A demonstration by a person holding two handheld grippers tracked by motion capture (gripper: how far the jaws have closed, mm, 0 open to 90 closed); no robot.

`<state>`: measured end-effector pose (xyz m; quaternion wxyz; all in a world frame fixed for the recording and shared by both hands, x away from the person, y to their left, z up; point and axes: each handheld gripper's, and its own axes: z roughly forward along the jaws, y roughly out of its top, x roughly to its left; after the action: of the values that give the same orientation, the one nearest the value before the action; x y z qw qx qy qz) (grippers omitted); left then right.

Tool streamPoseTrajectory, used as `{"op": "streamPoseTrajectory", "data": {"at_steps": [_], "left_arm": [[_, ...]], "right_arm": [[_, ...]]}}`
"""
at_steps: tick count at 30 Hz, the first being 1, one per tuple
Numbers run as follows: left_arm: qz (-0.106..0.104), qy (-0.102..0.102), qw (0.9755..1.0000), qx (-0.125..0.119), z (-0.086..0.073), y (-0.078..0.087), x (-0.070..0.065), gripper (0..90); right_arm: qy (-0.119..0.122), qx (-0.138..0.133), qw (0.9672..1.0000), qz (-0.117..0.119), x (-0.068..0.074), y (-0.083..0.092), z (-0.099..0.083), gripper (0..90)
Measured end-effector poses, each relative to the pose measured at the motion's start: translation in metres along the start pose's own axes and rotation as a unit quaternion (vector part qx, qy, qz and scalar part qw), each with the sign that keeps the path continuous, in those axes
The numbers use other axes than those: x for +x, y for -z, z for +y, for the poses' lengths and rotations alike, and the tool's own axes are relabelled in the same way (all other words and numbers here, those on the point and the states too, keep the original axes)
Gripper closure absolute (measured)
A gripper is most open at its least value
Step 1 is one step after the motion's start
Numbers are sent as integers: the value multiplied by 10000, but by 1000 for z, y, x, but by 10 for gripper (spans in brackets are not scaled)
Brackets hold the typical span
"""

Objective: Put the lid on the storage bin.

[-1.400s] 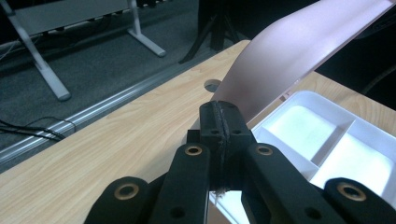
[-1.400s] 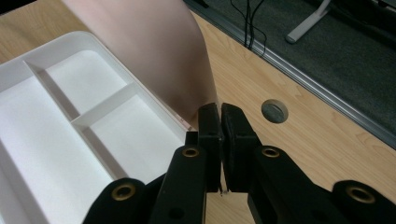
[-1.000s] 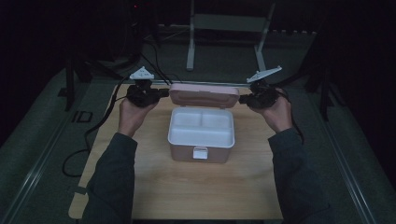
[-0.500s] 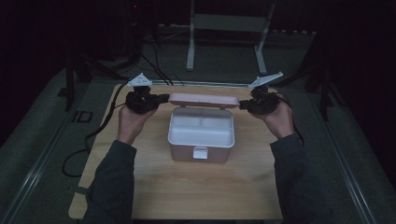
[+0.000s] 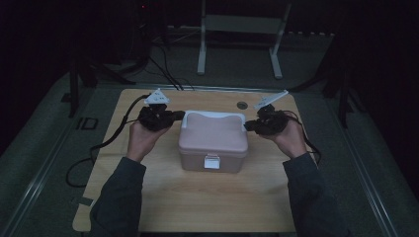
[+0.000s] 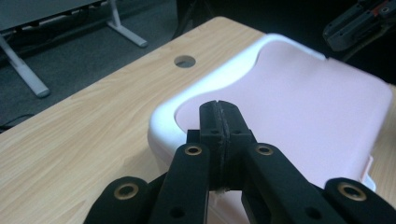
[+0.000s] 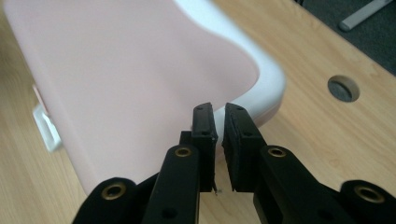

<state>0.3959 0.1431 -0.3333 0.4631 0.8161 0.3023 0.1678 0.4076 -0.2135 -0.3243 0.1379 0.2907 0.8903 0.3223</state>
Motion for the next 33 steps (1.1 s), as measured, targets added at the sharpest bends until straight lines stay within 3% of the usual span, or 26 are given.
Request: {"op": "streamPoseTrajectory", "data": {"at_steps": [6, 10, 14, 18, 24, 33], "left_arm": [[216, -79, 9997, 103, -15, 10, -8, 880], [444, 61, 9986, 272, -39, 14, -7, 872], [491, 230, 9975, 449, -59, 10, -7, 862], [412, 224, 9971, 602, -70, 3, -12, 853], [213, 198, 9977, 613, -74, -1, -22, 853], [123, 266, 9977, 606, -76, -2, -29, 885]], "right_arm": [[83, -30, 10000, -26, 12, 1, -14, 798], [140, -45, 9999, 14, 23, 6, -27, 782], [144, -49, 9999, 22, 30, 11, -39, 759], [121, -90, 9998, 127, 38, 15, -49, 738], [254, 70, 9994, 231, 51, 12, -58, 699], [155, 145, 9997, 108, 46, 6, -62, 693]]}}
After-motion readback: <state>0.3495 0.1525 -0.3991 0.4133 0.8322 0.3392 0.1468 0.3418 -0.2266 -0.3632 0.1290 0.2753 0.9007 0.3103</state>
